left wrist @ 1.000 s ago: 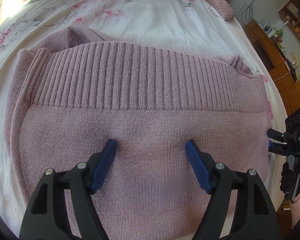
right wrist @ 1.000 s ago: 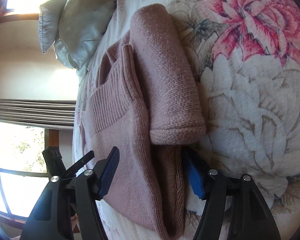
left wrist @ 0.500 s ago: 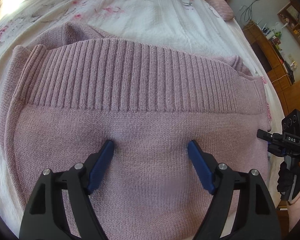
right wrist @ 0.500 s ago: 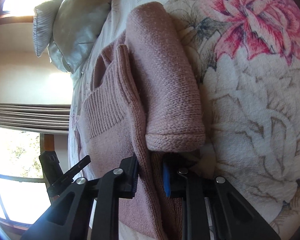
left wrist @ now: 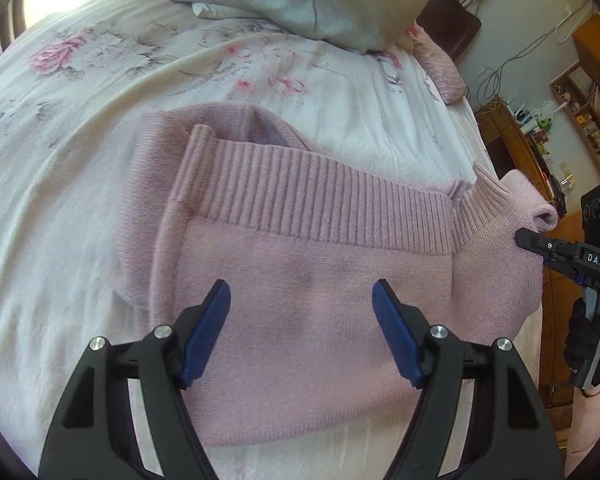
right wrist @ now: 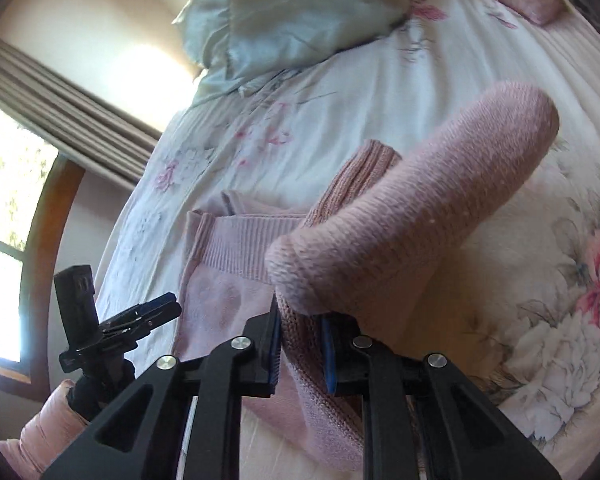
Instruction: Fold small clothes
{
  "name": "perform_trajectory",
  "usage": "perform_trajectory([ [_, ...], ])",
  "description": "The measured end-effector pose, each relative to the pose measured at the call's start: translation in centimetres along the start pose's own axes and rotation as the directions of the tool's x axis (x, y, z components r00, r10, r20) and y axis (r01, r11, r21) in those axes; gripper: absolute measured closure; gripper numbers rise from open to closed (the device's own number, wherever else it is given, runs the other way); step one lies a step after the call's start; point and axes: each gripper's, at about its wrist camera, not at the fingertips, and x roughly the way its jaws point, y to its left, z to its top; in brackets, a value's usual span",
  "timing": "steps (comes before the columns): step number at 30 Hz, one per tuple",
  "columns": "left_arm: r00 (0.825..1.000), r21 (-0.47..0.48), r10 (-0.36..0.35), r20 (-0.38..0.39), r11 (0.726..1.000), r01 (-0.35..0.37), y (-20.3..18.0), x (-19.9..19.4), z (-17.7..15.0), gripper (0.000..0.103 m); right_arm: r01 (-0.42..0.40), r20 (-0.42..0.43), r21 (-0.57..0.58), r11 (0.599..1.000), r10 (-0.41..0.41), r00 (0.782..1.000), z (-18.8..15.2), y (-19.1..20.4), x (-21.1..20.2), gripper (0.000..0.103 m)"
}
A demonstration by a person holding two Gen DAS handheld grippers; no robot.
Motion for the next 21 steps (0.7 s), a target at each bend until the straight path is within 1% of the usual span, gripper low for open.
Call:
perform_trajectory([
  [2, 1.0, -0.025, 0.0, 0.011, 1.0, 0.001, 1.2, -1.0, 0.1, 0.03, 0.026, -0.036, -0.083, 0.996, -0.029, 0.999, 0.4, 3.3, 2.1, 0.086],
  [5, 1.0, -0.056, 0.004, 0.024, 0.998, -0.002, 2.8, -2.1, -0.2, 0.03, 0.044, -0.095, -0.159, 0.986, -0.059, 0.994, 0.2, 6.8, 5.5, 0.086],
  [9, 0.999, -0.106, -0.008, 0.032, 0.994, 0.011, 4.5, -3.0, -0.9, 0.03, 0.054, -0.164, -0.188, 0.981, -0.085, 0.983, -0.3, 9.0, 10.1, 0.086],
  [12, 0.999, -0.123, -0.01, 0.033, 0.992, 0.014, 5.3, -3.2, -1.0, 0.03, 0.072, -0.187, -0.186, 0.98, -0.107, 0.977, -0.7, 9.2, 12.2, 0.084],
  [14, 0.999, -0.129, -0.012, 0.034, 0.992, 0.016, 5.6, -3.2, -1.0, 0.03, 0.043, -0.212, -0.155, 0.987, -0.076, 0.974, -0.8, 8.9, 13.1, 0.073],
  [15, 0.999, -0.131, -0.014, 0.034, 0.991, 0.018, 5.7, -3.2, -1.0, 0.03, 0.02, -0.218, -0.138, 0.99, -0.05, 0.975, -1.0, 8.5, 13.1, 0.068],
  [16, 0.999, -0.132, -0.017, 0.034, 0.991, 0.021, 5.7, -3.1, -0.9, 0.03, -0.003, -0.217, -0.126, 0.992, -0.025, 0.976, -1.1, 8.5, 12.9, 0.06],
  [17, 0.999, -0.132, -0.019, 0.035, 0.991, 0.024, 5.6, -3.2, -0.9, 0.03, -0.02, -0.214, -0.13, 0.991, -0.009, 0.977, -1.3, 8.7, 12.5, 0.056],
  [19, 0.999, -0.129, -0.026, 0.039, 0.991, 0.03, 5.5, -3.3, -0.7, 0.03, -0.024, -0.19, -0.167, 0.986, -0.009, 0.982, -1.4, 9.5, 10.9, 0.052],
  [20, 0.999, -0.127, -0.029, 0.04, 0.991, 0.034, 5.4, -3.3, -0.6, 0.03, -0.02, -0.171, -0.185, 0.983, -0.012, 0.985, -1.6, 10.0, 9.8, 0.048],
  [21, 0.999, -0.124, -0.032, 0.043, 0.992, 0.038, 5.3, -3.5, -0.5, 0.03, -0.02, -0.143, -0.206, 0.978, -0.01, 0.99, -1.7, 10.4, 8.5, 0.047],
])
